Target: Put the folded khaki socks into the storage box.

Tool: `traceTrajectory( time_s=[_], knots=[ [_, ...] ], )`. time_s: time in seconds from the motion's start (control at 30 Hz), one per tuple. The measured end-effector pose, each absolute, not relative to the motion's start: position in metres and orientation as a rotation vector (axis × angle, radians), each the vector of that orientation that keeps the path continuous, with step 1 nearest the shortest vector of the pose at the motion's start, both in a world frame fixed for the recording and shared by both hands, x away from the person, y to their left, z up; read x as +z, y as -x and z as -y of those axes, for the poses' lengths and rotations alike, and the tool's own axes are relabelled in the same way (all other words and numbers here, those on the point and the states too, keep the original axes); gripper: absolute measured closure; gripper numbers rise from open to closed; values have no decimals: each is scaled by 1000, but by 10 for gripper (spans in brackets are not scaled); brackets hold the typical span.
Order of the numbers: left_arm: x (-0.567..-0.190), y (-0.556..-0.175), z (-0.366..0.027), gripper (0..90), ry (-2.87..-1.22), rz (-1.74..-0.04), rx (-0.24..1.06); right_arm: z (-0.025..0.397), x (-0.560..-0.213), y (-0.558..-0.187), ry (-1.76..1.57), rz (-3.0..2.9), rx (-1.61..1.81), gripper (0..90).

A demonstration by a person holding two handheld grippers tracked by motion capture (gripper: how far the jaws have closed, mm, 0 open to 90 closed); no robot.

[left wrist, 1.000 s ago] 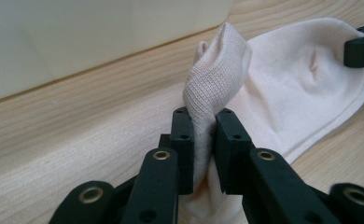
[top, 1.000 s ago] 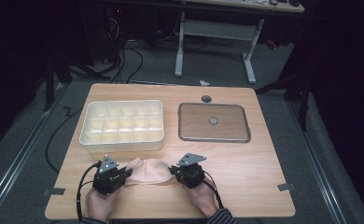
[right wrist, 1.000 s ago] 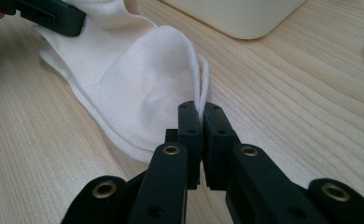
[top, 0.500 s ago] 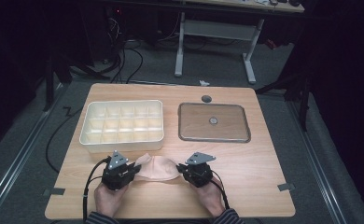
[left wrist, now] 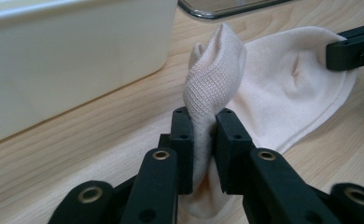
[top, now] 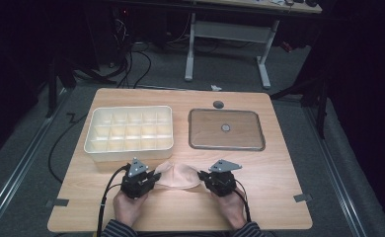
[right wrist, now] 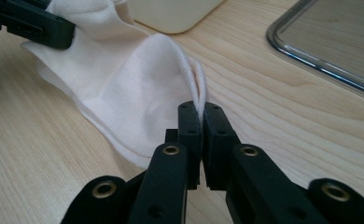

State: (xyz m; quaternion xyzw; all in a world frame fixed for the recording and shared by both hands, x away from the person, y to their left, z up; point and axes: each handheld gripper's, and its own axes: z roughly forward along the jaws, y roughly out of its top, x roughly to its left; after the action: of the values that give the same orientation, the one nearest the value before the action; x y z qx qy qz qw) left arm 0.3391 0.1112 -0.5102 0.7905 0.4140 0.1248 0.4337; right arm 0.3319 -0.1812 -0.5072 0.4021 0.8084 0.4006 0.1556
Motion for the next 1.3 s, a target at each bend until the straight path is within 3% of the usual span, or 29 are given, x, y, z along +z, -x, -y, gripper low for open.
traceTrajectory(
  time_s=[0.47, 0.8, 0.93, 1.3],
  knots=[
    [-515, -352, -76, 770, -2013, -1002, 301, 217, -512, -331, -1238, -2253, 1112, 871],
    [-525, -357, -73, 585, -2072, -1057, 383, 220, -523, -334, -1232, -2260, 1034, 859],
    [-528, -354, -78, 505, -2066, -1086, 411, 217, -526, -335, -1230, -2251, 1012, 789],
    [-529, -355, -88, 445, -2057, -1126, 434, 217, -529, -335, -1238, -2239, 981, 734]
  ],
)
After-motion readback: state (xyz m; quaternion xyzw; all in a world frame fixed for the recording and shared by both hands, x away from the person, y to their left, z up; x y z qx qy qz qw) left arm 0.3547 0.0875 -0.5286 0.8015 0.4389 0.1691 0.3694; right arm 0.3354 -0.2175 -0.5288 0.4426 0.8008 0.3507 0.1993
